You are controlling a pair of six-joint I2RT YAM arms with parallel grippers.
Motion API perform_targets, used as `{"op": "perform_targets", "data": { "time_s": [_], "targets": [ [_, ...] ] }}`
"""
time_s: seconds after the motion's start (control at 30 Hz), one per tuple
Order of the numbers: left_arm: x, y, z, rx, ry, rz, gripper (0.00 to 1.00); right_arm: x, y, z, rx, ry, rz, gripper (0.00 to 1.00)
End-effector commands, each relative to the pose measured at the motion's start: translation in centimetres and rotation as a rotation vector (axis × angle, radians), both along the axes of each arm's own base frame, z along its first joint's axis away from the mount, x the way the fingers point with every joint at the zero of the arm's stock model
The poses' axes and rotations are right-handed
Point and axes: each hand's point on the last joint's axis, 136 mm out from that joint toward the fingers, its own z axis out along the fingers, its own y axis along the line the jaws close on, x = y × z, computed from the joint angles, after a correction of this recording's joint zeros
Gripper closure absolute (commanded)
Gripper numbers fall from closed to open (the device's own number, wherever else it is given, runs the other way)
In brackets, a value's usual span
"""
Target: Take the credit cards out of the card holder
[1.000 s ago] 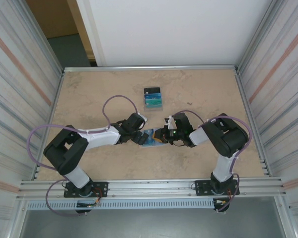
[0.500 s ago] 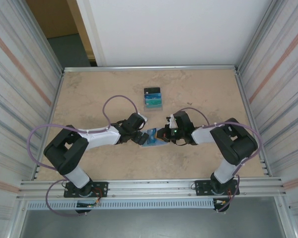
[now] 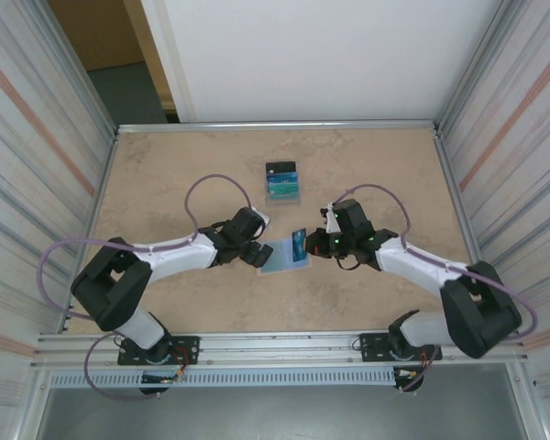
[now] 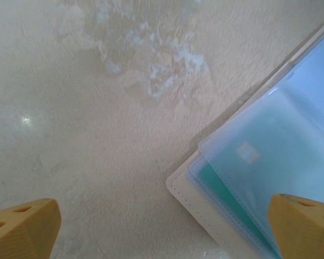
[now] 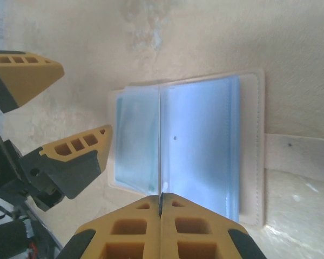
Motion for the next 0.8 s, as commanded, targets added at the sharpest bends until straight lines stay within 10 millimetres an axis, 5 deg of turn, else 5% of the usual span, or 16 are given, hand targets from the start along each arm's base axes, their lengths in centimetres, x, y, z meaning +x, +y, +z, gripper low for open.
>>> {"op": "perform_targets", "data": {
  "time_s": [0.0,0.23,0.43,0.6,0.77],
  "targets": [
    [1.3,-1.2,4.3,-0.107,-0.083,0.011,0.01,0.0,-1.1,2.3,-0.081,-0.123,0.029,1.0],
    [2.6,-4.1,11.4,-0.33,-0.222,-0.084,0.01,-0.7,-0.9,6.7,-0.103,-0.324,0.126,1.0],
    [1.8,-5.5,16.7,-0.463,-0.358,-0.253,0.02,-1.7,0.6,9.0,-0.133,-0.46,0.258,1.0],
    [-1.5,-7.0,18.7,-0.539,-0.352,-0.552,0.09,-2.4,1.8,9.8,-0.139,-0.522,0.365,1.0],
    [-4.9,-7.8,18.3,-0.513,-0.287,-0.812,0.17,-3.5,2.8,10.8,-0.112,-0.565,0.472,1.0]
  ]
}}
